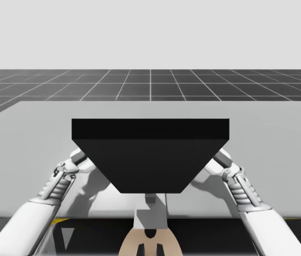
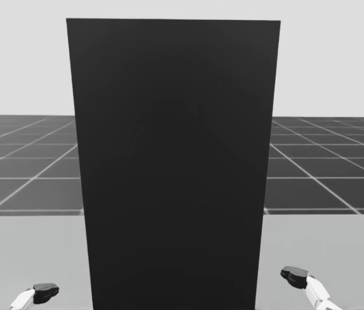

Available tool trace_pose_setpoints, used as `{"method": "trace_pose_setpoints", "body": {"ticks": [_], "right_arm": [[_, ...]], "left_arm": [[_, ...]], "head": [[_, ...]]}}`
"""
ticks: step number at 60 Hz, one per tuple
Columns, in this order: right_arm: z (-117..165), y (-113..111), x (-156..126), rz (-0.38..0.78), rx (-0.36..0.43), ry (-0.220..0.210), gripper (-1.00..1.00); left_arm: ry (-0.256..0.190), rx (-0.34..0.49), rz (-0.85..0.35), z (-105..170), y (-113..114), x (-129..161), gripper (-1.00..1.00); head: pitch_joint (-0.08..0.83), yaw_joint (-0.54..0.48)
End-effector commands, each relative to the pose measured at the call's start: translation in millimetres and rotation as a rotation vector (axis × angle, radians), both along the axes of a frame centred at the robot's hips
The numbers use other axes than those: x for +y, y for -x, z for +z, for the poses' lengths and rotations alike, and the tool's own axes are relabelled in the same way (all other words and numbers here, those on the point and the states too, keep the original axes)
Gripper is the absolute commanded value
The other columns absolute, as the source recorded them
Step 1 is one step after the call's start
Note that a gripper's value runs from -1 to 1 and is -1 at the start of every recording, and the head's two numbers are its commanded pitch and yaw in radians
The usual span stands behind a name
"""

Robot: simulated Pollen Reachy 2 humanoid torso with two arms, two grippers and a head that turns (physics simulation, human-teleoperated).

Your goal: Reach around the screen and pick up the object behind it.

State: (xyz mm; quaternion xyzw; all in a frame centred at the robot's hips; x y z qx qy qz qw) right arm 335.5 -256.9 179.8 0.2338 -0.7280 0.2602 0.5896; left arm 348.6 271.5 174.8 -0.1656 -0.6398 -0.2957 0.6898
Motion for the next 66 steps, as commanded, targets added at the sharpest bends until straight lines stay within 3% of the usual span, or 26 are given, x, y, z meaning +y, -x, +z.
{"method": "trace_pose_setpoints", "body": {"ticks": [1,16,28,39,54,66], "right_arm": [[-3,4,4,0.069,-0.036,0.007,-1.0],[-4,4,7,0.095,-0.043,0.006,-1.0],[-9,6,13,0.135,-0.045,0.017,-1.0],[-14,5,17,0.143,-0.036,0.029,-1.0],[-15,5,19,0.15,-0.04,0.034,-1.0],[-18,6,21,0.161,-0.033,0.042,-1.0]], "left_arm": [[-0.018,-0.012,-0.087,3,11,-19,-1.0],[-0.021,-0.019,-0.164,5,14,-42,-1.0],[-0.007,0.027,-0.201,8,-11,-54,-1.0],[-0.05,0.047,-0.266,8,-33,-76,-1.0],[-0.061,0.092,-0.326,2,-65,-92,-1.0],[-0.083,0.114,-0.399,-6,-78,-124,-1.0]], "head": [[0.108,-0.03],[0.114,-0.03],[0.11,-0.03],[0.111,-0.02],[0.117,-0.02],[0.121,-0.03]]}}
